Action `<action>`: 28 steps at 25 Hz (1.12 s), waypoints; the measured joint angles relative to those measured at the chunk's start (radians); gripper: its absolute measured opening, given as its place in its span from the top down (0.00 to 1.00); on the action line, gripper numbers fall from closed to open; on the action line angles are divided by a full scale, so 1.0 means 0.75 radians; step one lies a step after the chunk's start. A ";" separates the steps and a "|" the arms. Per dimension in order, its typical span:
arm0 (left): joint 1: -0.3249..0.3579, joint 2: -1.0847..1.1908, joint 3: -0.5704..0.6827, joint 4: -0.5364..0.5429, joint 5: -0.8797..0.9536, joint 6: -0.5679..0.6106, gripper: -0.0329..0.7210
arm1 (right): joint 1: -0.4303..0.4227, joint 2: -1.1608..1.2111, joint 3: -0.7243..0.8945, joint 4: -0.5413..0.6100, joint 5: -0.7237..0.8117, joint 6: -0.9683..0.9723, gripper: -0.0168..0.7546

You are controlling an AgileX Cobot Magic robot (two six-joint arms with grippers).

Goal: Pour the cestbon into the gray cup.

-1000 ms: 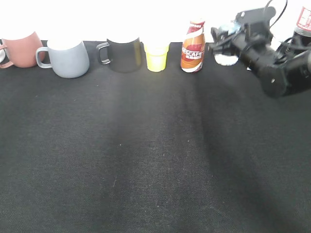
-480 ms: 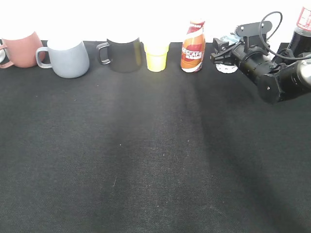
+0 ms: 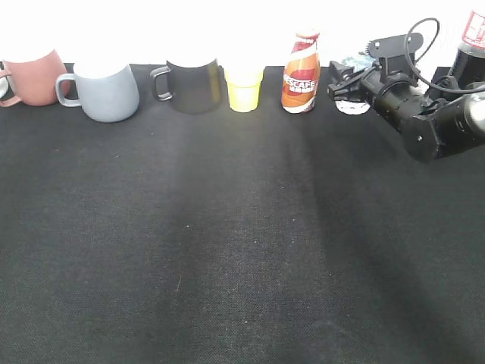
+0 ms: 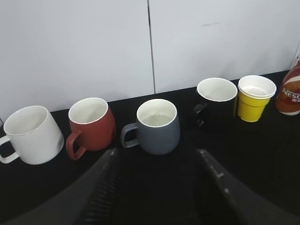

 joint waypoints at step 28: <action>0.000 0.000 0.000 0.024 0.078 0.000 0.45 | -0.003 -0.361 0.584 0.017 -0.250 -0.080 0.21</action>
